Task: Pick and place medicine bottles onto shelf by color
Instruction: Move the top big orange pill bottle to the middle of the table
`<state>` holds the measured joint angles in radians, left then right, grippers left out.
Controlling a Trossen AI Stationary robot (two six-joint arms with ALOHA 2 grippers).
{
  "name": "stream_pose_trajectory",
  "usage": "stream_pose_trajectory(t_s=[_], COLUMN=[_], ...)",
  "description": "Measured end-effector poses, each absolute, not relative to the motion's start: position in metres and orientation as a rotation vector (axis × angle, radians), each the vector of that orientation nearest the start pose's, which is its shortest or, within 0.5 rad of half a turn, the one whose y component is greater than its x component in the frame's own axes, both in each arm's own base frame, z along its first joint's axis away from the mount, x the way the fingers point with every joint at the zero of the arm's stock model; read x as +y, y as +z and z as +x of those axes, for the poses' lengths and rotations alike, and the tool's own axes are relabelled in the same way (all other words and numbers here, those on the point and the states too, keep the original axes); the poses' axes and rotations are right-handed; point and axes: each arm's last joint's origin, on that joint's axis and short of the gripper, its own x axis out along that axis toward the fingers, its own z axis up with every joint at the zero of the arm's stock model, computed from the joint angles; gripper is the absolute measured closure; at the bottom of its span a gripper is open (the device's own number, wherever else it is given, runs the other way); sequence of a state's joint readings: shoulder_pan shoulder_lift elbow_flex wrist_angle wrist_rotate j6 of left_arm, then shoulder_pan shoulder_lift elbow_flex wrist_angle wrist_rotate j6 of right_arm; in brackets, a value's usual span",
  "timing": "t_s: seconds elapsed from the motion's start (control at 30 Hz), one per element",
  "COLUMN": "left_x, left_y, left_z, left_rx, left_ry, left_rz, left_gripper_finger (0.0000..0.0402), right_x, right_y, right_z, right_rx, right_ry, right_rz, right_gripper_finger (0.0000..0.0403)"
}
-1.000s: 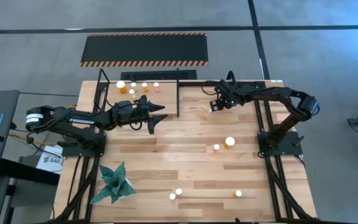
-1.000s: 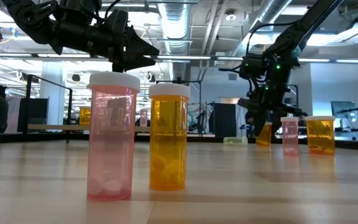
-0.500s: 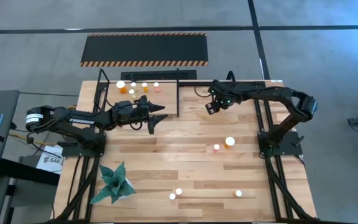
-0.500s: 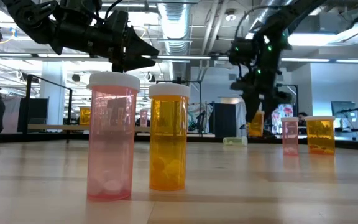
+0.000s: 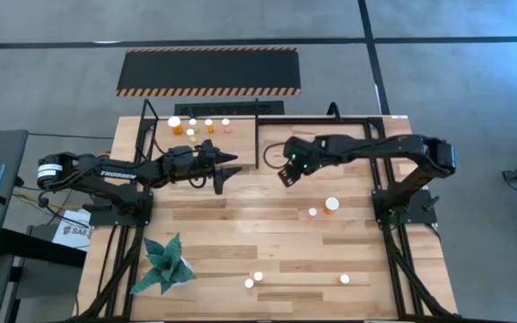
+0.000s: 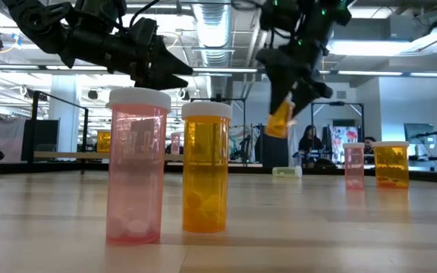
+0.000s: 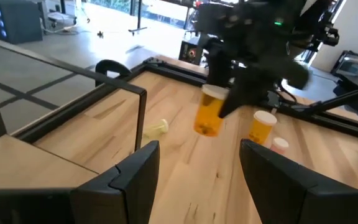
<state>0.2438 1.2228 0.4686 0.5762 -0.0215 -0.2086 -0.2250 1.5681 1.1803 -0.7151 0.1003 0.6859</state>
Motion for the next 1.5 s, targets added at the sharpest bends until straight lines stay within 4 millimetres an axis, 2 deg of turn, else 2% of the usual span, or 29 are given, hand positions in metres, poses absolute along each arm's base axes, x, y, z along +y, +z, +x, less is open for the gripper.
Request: stream_pose_trajectory(t_s=[0.13, 0.27, 0.53, 0.8, 1.17, 1.33, 1.5], left_x=[0.06, 0.058, 0.044, 0.016, -0.005, -0.009, -0.009], left_y=[0.208, 0.204, 0.201, 0.201, 0.201, 0.199, 0.198], left_z=[0.237, 0.236, 0.239, 0.242, 0.243, 0.242, 0.241], left_rx=[0.17, 0.212, 0.254, 0.273, 0.285, 0.312, 0.322], left_ry=[0.286, 0.262, 0.181, 0.072, -0.005, -0.015, -0.008], left_rz=[-0.248, -0.285, -0.35, -0.35, -0.346, -0.352, -0.357], left_gripper_finger=[0.0191, 0.0191, 0.0191, 0.0191, 0.0191, 0.0191, 0.0191], right_x=[-0.05, -0.03, -0.003, 0.0, -0.004, -0.009, -0.016], right_y=[0.249, 0.247, 0.216, 0.188, 0.18, 0.171, 0.17], right_z=[0.317, 0.33, 0.357, 0.376, 0.415, 0.421, 0.42], right_rx=[0.872, 0.831, 0.842, 0.924, 1.062, 1.111, 1.12], right_ry=[-0.577, -0.506, -0.43, -0.388, -0.308, -0.302, -0.314], right_rz=[0.679, 0.67, 0.642, 0.558, 0.346, 0.306, 0.31], right_gripper_finger=[0.0177, 0.0181, 0.0176, 0.0177, 0.0177, 0.0175, 0.0175])
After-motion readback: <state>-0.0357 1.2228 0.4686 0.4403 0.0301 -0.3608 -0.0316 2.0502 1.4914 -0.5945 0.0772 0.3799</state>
